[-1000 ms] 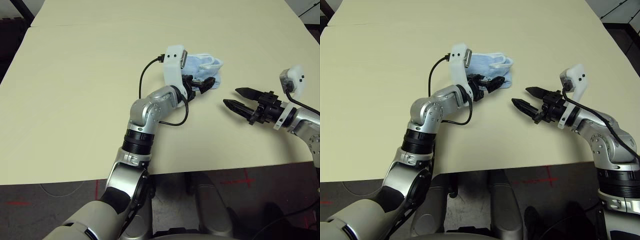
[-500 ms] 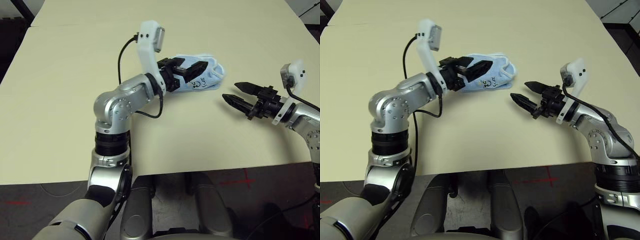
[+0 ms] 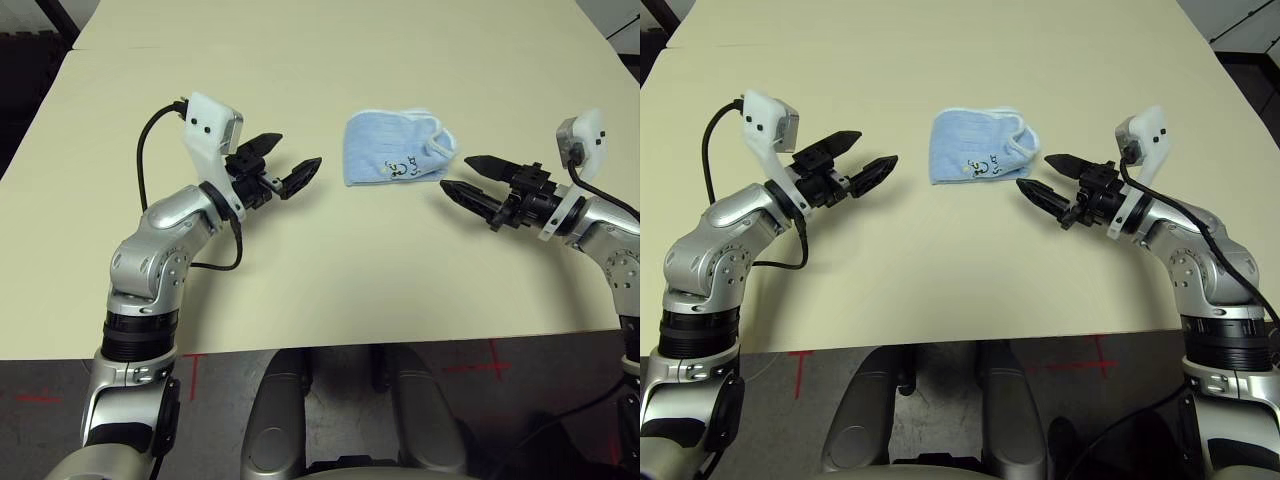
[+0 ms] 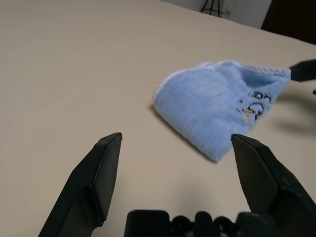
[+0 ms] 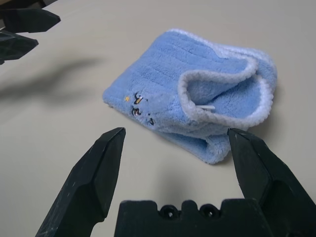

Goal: Fold the towel and set it aside.

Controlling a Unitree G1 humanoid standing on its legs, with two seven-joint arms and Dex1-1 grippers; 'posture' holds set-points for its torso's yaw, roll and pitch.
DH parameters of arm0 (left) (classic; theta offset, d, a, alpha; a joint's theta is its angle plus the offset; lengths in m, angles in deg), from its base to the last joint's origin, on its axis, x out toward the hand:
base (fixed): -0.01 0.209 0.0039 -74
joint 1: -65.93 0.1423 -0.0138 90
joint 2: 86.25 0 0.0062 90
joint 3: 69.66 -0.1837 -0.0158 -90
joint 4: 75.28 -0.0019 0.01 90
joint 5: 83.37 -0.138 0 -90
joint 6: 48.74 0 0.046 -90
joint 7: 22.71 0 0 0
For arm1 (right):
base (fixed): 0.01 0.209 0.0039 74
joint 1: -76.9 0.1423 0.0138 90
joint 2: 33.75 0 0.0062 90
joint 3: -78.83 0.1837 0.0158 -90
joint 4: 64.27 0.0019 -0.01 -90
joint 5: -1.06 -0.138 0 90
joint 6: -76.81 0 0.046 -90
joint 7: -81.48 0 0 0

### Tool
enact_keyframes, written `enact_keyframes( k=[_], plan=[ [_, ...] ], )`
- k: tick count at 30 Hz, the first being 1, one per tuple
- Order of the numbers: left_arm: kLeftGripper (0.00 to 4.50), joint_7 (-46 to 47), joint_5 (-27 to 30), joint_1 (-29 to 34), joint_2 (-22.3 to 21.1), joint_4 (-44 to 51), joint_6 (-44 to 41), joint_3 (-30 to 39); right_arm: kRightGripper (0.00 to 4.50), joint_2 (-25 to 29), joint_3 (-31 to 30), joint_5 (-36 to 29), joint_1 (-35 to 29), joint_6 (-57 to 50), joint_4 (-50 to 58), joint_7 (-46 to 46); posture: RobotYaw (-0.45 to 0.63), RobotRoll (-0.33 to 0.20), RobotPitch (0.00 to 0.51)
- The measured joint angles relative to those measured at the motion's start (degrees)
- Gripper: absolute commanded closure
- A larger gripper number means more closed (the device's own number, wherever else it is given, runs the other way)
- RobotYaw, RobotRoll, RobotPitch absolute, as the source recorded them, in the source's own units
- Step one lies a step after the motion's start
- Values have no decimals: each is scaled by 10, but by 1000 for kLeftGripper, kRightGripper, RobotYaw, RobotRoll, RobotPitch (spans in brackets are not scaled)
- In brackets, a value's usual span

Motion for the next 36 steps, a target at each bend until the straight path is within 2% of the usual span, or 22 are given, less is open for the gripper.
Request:
enact_keyframes(
  k=[6,11,16,19,29,36],
  plan=[
    [19,-37,-8,17,-16,0,51,0,0,-7,0,8,9,17,-13,-11,-8,0,309],
    [19,-35,-28,7,-20,-7,72,-3,0,-36,0,24,36,46,-25,-42,-4,0,304],
    [19,-9,-49,-29,16,-23,77,-16,0,-75,-4,44,67,79,-34,-80,-10,0,299],
    [624,-2,-57,-38,31,-24,81,-29,614,-90,-5,52,71,93,-36,-92,-19,0,300],
    [4497,11,-76,-75,79,-51,88,-52,4435,-119,-7,72,80,115,-42,-115,-32,0,302],
    [4500,26,-78,-91,130,-69,84,-75,4476,-149,-28,76,91,117,-45,-119,-35,0,303]
  ],
)
